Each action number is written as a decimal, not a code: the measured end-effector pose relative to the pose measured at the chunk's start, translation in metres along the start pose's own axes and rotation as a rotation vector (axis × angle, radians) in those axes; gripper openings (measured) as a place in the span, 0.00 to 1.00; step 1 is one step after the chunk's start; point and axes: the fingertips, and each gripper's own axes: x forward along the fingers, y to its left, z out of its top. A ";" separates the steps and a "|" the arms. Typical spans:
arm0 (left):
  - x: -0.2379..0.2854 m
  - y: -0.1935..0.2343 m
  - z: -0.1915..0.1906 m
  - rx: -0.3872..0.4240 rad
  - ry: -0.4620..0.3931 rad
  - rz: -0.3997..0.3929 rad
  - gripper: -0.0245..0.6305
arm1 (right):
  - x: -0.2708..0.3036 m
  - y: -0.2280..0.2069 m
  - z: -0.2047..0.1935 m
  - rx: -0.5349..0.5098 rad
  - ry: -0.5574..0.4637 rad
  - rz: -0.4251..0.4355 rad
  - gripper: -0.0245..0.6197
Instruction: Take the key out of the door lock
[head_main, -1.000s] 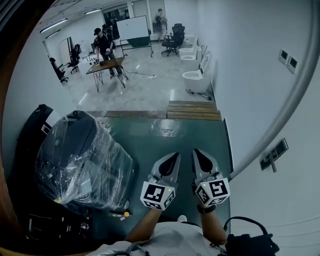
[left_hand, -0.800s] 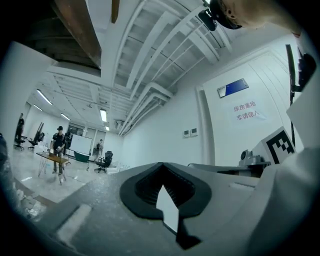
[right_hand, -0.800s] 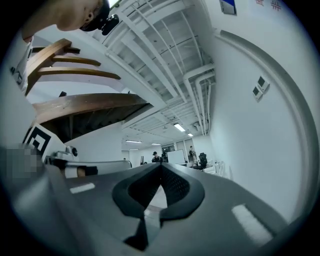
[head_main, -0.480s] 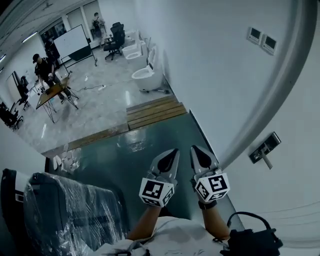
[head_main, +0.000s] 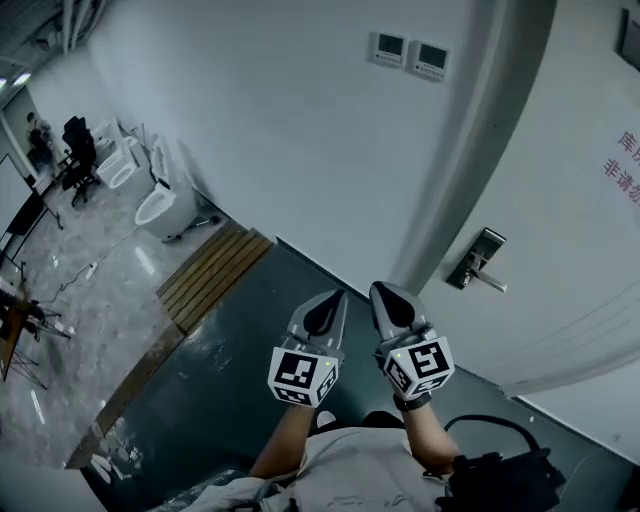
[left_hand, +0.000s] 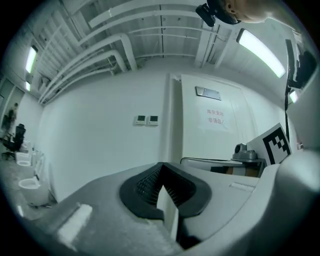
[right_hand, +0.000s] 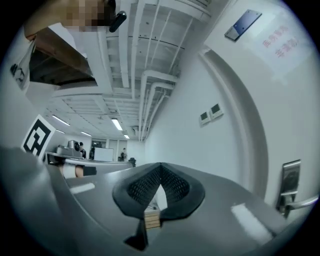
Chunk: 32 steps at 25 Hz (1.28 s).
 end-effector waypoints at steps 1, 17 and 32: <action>0.017 -0.006 -0.002 -0.013 0.001 -0.050 0.04 | -0.005 -0.018 0.000 -0.010 0.009 -0.056 0.05; 0.222 -0.149 -0.011 0.015 -0.026 -0.472 0.04 | -0.110 -0.235 0.021 -0.061 -0.034 -0.566 0.05; 0.331 -0.128 -0.093 0.047 0.138 -0.510 0.04 | -0.090 -0.291 -0.060 0.127 0.106 -0.664 0.05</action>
